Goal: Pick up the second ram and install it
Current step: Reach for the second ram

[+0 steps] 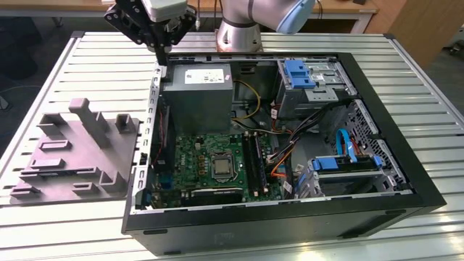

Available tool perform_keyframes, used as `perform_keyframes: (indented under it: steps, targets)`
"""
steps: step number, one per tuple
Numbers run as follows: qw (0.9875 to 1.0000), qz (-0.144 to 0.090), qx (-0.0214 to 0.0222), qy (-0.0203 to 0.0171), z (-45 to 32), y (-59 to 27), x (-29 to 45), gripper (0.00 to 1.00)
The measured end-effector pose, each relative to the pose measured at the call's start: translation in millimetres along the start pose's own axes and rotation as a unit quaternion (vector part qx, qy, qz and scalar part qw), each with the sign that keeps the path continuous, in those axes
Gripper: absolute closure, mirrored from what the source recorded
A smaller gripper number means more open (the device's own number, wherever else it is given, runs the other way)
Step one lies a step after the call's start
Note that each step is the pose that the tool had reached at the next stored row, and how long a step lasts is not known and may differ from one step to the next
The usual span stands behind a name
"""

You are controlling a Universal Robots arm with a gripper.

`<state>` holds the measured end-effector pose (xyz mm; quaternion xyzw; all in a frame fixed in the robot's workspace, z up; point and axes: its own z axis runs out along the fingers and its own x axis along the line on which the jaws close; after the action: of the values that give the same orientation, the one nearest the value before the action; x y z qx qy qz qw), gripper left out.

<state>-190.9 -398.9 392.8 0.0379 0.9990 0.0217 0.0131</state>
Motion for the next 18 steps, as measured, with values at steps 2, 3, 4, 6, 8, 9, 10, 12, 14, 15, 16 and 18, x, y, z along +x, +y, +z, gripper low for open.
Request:
perform_keyframes:
  steps: [2, 3, 4, 6, 8, 9, 10, 12, 14, 15, 16, 18]
  targets:
    - [1.0000, 0.000, 0.0000, 0.0000, -0.1, -0.4, 5.6, 0.90]
    - [1.0000, 0.000, 0.0000, 0.0000, -0.2, -0.6, 8.3, 0.90]
    - [1.0000, 0.000, 0.0000, 0.0000, -0.2, -0.8, 11.0, 0.90]
    - [1.0000, 0.000, 0.0000, 0.0000, -0.4, -1.0, 15.7, 0.90]
    - [1.0000, 0.000, 0.0000, 0.0000, -0.5, -1.2, 20.8, 0.90]
    - [1.0000, 0.000, 0.0001, 0.0000, -0.6, -1.3, 23.5, 0.90]
    - [1.0000, 0.000, 0.0000, 0.0000, -0.6, -1.4, 26.2, 0.90]
    - [1.0000, 0.000, 0.0000, 0.0000, -0.7, -1.7, 32.1, 0.90]
    - [1.0000, 0.000, 0.0000, 0.0000, -0.8, -2.0, 38.0, 0.90]
    - [1.0000, 0.000, 0.0000, 0.0000, -0.8, -2.1, 41.3, 0.90]
    - [1.0000, 0.000, 0.0001, 0.0000, -0.9, -2.3, 44.4, 0.90]
    - [1.0000, 0.000, 0.0000, 0.0000, -0.9, -2.6, 51.0, 0.90]
